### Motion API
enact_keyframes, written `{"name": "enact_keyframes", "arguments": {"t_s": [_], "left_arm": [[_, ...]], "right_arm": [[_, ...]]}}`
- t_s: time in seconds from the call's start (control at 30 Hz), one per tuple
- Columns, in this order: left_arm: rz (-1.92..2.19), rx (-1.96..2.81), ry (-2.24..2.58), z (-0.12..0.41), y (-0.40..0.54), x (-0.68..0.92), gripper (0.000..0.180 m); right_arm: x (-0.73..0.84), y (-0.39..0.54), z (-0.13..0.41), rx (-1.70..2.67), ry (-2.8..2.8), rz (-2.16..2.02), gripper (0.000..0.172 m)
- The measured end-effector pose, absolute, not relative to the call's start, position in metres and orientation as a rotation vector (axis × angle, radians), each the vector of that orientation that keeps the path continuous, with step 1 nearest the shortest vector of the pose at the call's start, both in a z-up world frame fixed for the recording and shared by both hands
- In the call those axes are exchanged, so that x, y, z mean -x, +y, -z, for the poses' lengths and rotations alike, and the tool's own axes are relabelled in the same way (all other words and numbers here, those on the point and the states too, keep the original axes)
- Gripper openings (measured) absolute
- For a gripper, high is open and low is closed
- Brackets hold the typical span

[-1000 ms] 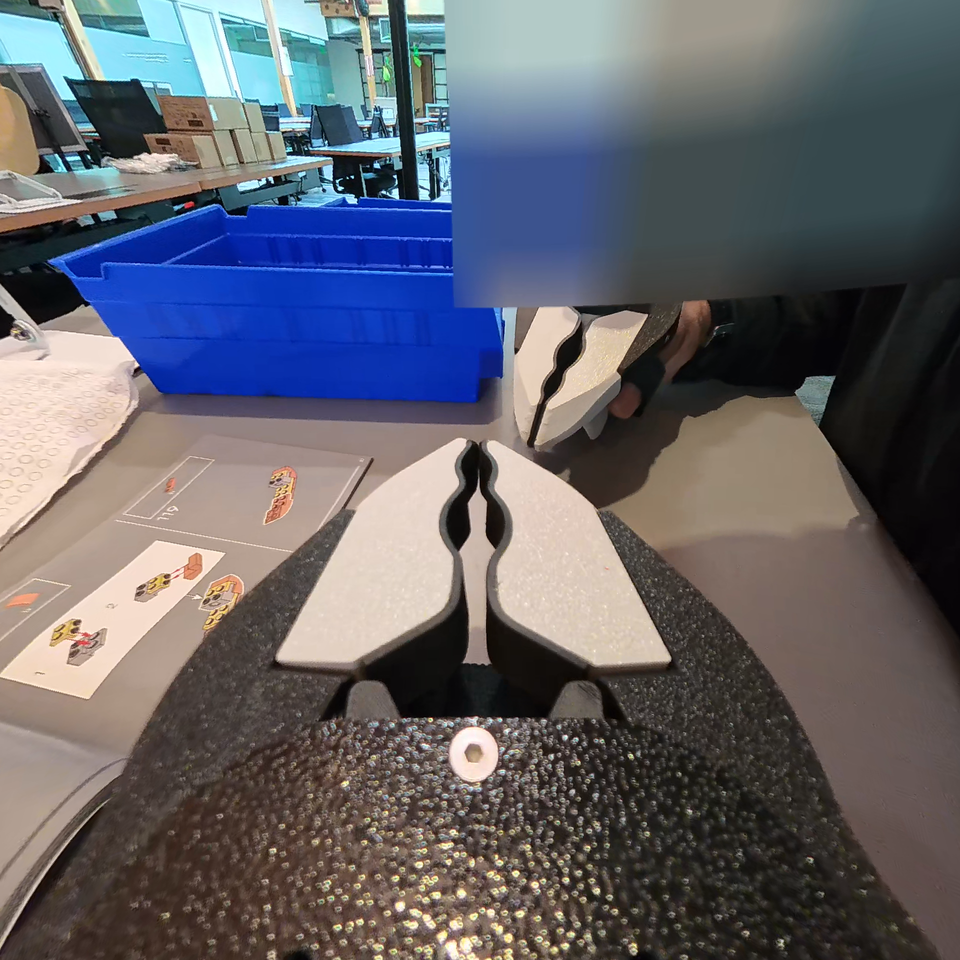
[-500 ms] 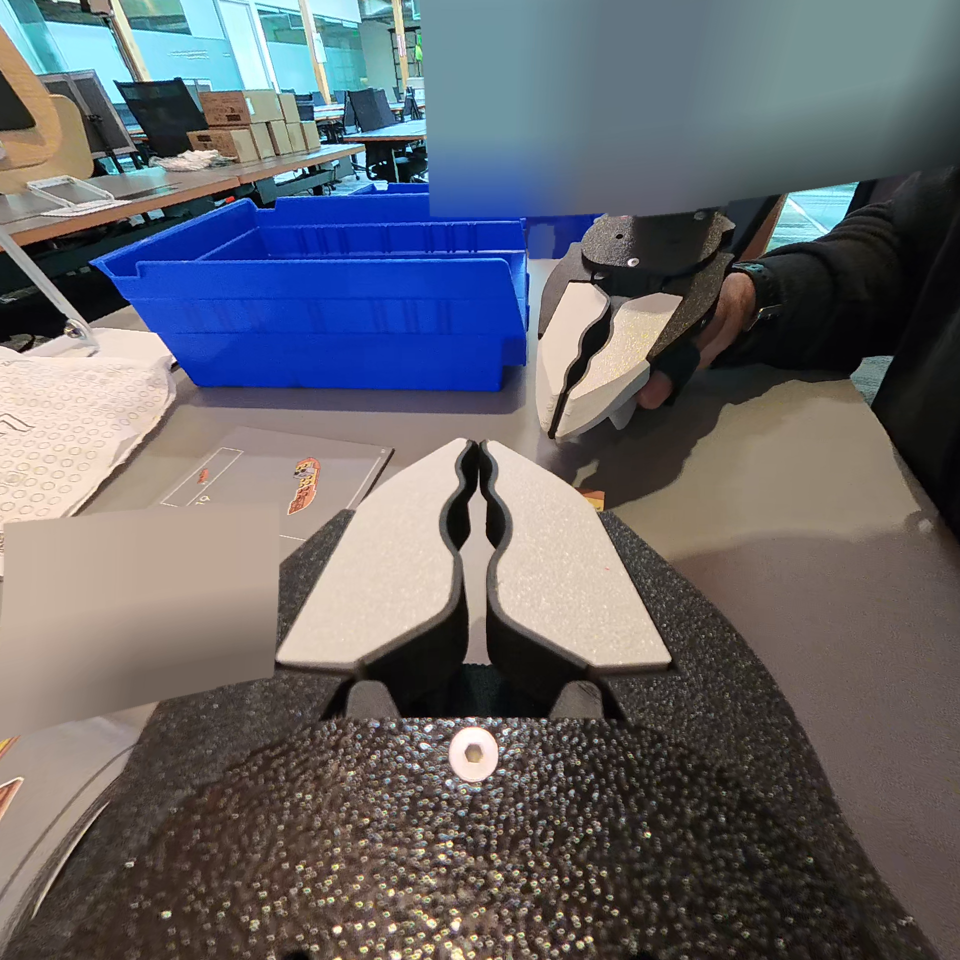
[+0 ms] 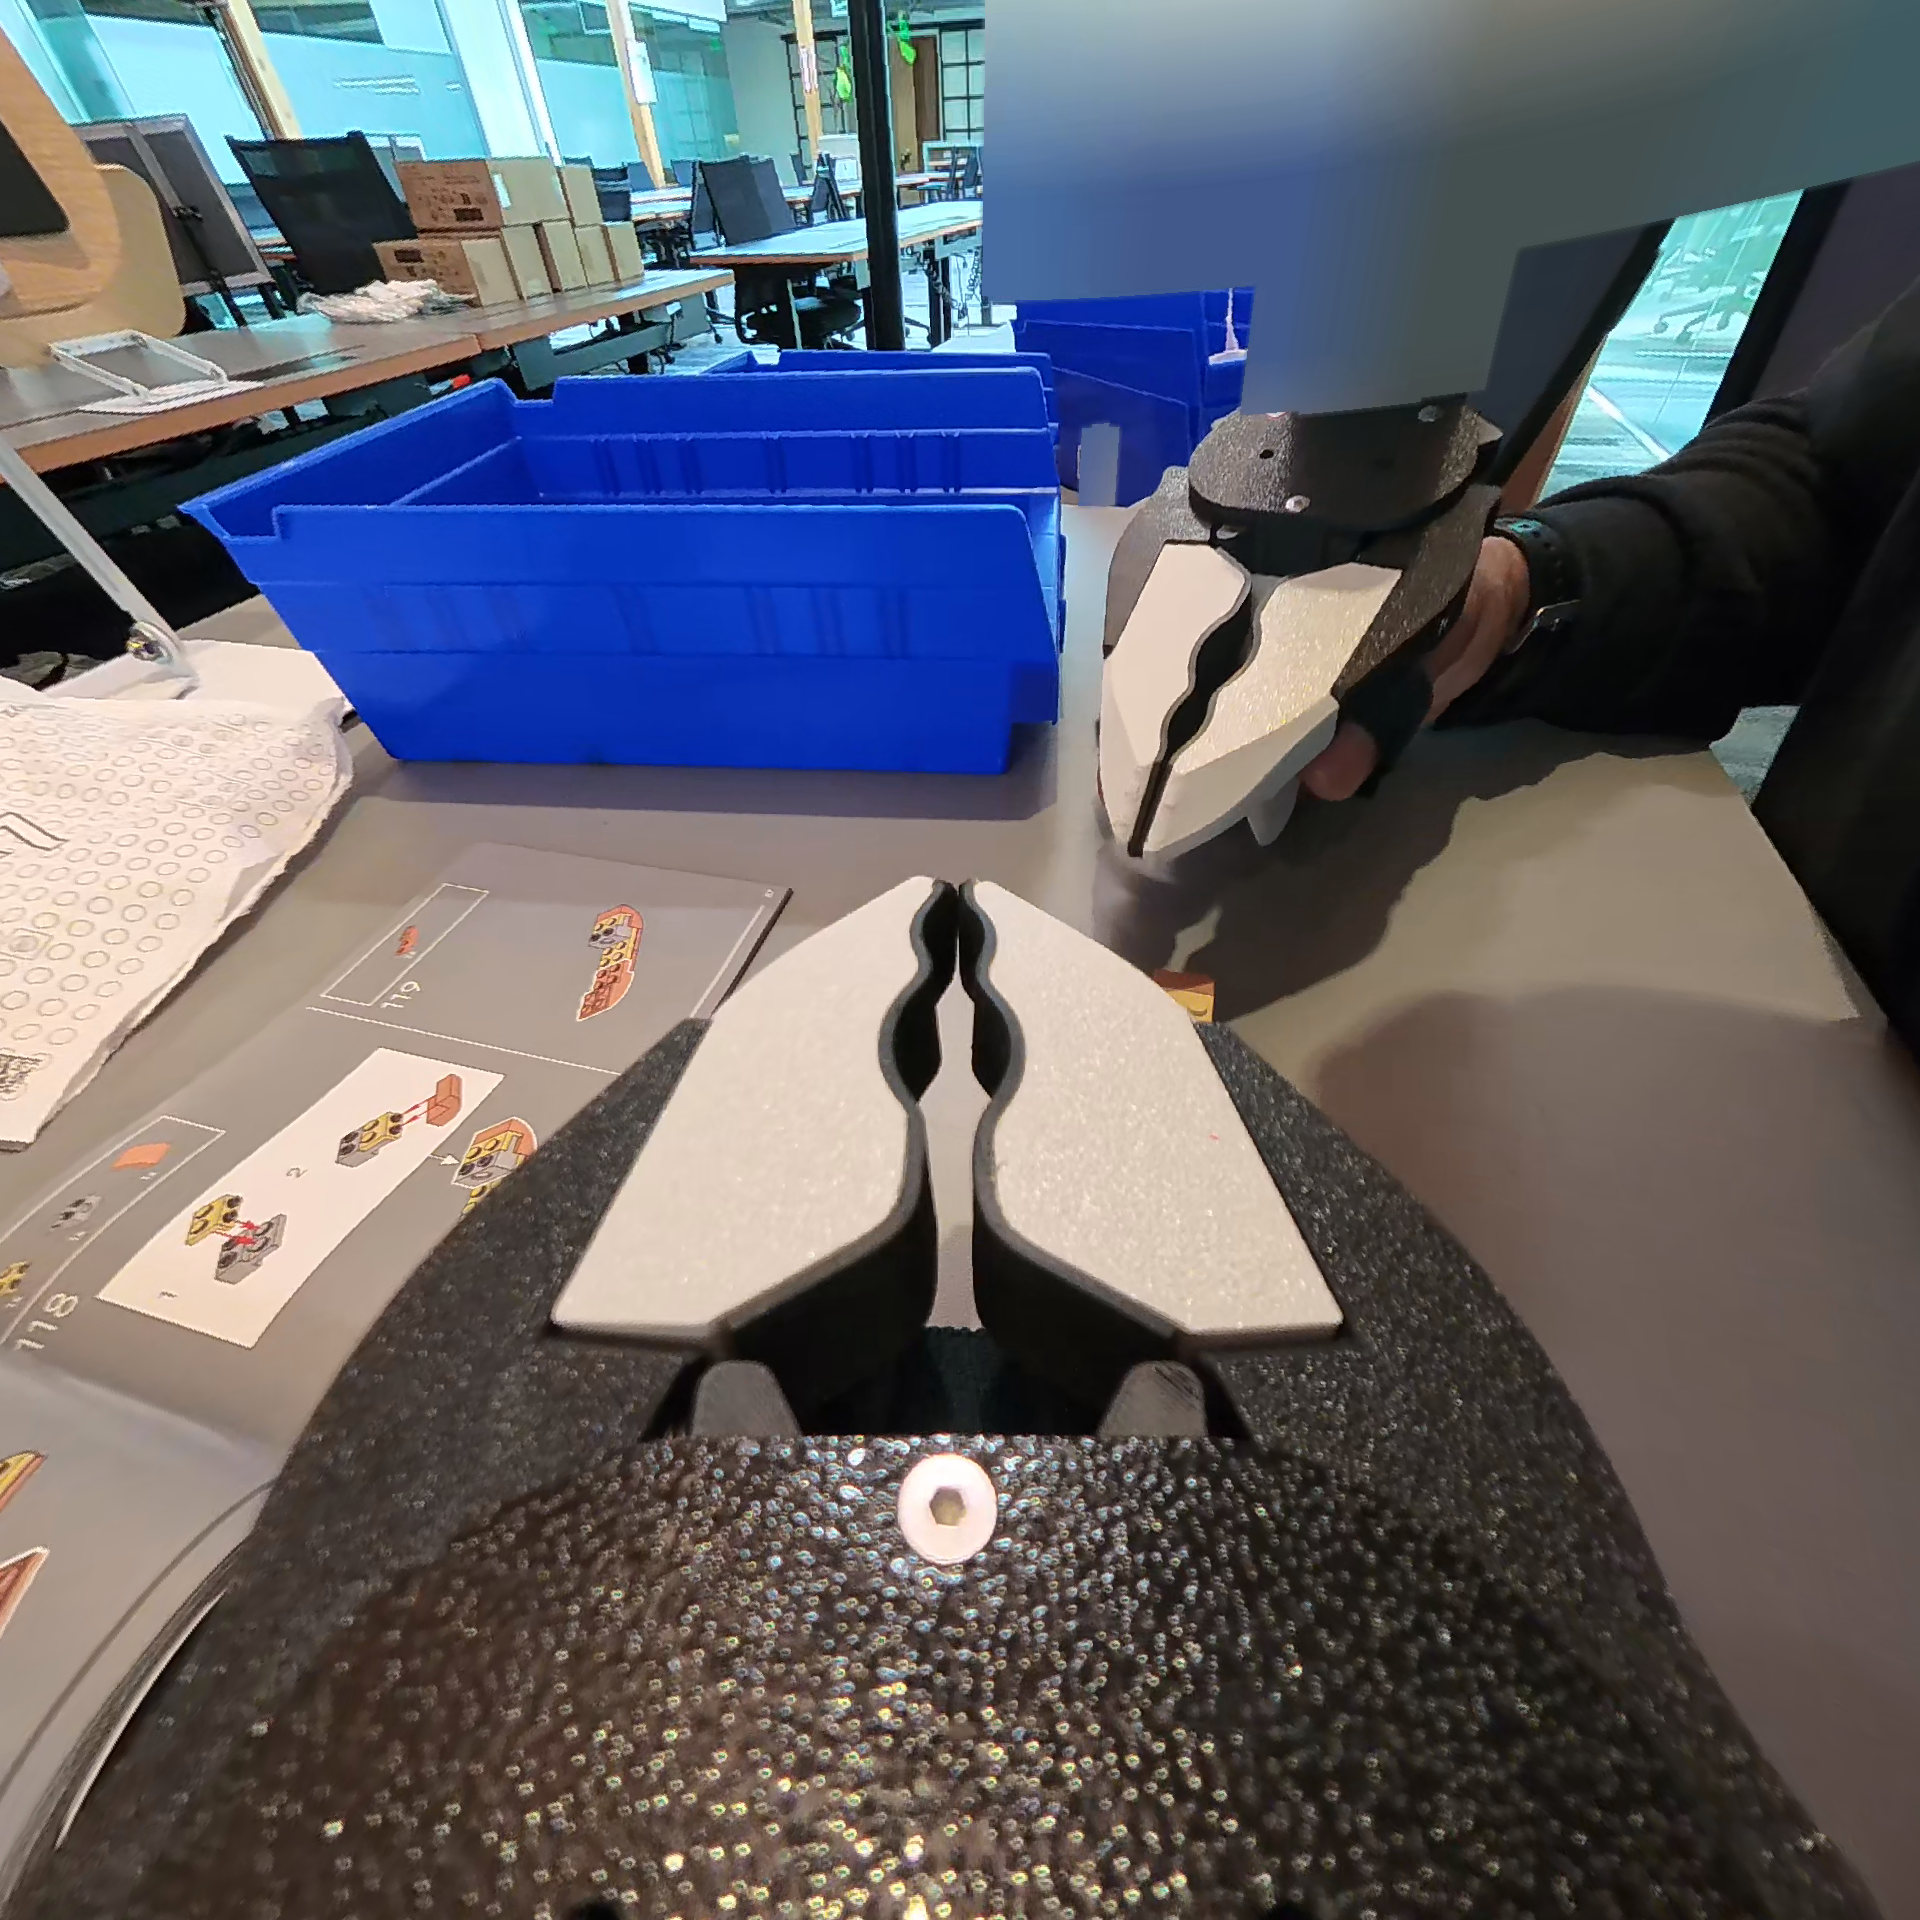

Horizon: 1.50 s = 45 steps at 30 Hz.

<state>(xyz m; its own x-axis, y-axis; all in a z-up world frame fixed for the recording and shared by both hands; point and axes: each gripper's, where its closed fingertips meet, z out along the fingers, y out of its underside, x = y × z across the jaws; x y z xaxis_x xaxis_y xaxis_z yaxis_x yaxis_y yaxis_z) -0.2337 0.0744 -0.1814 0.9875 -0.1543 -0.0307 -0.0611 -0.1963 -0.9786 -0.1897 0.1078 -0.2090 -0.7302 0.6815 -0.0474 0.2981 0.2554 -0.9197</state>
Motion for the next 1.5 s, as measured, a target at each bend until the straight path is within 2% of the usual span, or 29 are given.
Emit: {"name": "enact_keyframes", "arguments": {"t_s": [1.5], "left_arm": [[-0.102, 1.820, 0.188, 0.190, 0.077, 0.244, 0.000]], "right_arm": [[0.189, 0.105, 0.214, 0.877, -2.199, -1.400, 0.000]]}}
